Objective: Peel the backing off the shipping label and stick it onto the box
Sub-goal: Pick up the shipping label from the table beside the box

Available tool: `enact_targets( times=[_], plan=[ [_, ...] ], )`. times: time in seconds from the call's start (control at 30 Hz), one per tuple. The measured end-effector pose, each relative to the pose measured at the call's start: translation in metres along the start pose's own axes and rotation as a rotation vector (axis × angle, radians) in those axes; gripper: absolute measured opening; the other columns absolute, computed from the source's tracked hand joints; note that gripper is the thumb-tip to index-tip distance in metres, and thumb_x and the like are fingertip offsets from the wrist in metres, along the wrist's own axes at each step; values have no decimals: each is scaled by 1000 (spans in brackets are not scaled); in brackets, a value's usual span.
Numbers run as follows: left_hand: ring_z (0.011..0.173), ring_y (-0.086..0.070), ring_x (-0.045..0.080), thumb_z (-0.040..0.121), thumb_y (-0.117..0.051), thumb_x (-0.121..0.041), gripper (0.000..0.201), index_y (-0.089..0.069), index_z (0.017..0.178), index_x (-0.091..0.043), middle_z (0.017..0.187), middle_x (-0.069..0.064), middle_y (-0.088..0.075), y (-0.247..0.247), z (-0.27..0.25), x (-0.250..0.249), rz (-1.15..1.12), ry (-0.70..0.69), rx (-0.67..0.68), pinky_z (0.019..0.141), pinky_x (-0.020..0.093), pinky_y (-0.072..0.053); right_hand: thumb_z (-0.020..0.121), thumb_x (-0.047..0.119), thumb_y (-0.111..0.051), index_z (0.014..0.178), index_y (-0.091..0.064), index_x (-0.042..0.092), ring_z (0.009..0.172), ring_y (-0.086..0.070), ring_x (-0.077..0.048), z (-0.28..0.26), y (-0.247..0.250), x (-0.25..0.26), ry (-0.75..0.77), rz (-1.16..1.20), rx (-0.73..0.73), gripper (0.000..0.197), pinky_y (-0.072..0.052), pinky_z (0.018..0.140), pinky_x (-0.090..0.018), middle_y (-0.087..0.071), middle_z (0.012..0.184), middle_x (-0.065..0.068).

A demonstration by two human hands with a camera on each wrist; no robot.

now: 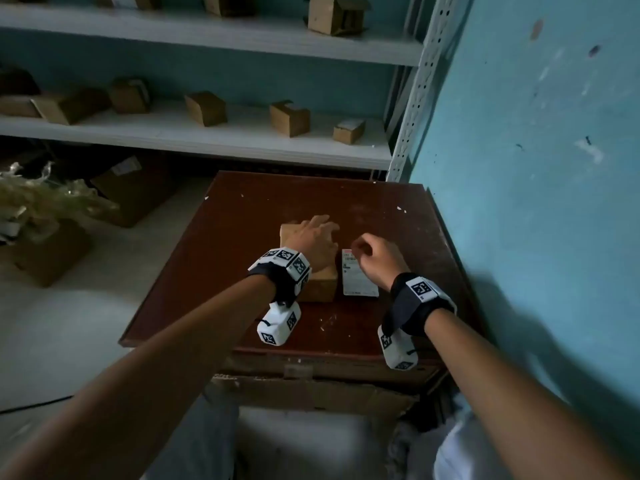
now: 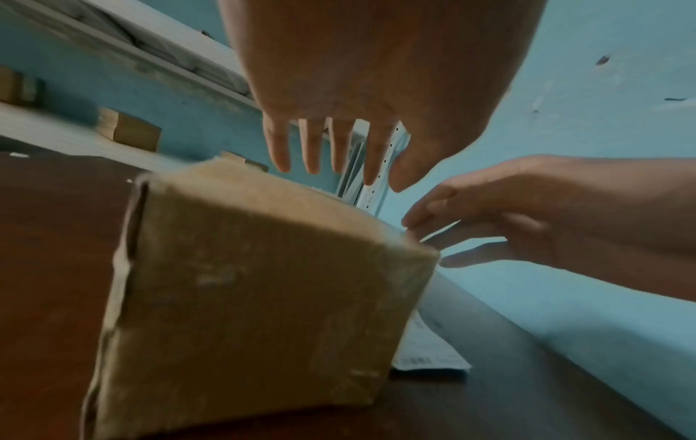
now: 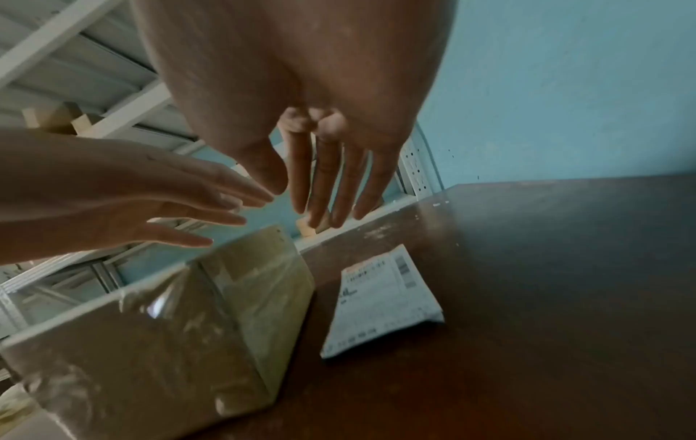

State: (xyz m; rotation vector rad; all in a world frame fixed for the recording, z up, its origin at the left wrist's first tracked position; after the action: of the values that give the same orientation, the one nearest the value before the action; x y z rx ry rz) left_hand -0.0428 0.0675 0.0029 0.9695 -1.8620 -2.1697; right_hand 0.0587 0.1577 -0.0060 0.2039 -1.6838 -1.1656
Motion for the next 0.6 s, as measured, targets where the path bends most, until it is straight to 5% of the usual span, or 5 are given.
enact_targets(
  times=[0.27,0.43,0.6],
  plan=[
    [144,-20,23,94,-45,-46,52,-41,142,-27,157,-1,-23,-25,-2,7,113,-27,-64,117,46,-16,99,28,-53,135,-53,20,113,-62,-22,-5,-31,-45,-87,-44,143,37,-56,89,-36,-59,134,-6],
    [142,-25,21,92,-47,-45,49,-45,138,-29,155,-4,-28,-24,0,14,114,-55,-136,116,43,-18,98,25,-53,132,-56,17,119,-59,-25,-6,-34,-60,-49,-89,131,35,-50,94,-32,-58,136,-8],
    [142,-25,22,92,-49,-44,47,-47,136,-29,153,-4,-30,-23,10,18,118,-53,-117,115,44,-18,97,23,-54,123,-59,13,111,-61,-26,12,-25,-56,0,-112,77,28,-53,91,-43,-61,126,-8]
  ],
)
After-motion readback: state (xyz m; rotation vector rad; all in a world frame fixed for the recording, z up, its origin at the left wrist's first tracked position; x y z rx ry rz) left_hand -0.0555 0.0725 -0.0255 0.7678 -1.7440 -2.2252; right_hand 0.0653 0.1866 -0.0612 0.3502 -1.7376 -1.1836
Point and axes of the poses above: each hand's wrist, its own z-axis towards the middle knuckle, its own y-axis out of the back of the hand, x = y × z, the point moved 8 cm from there along z, towards the middle knuckle
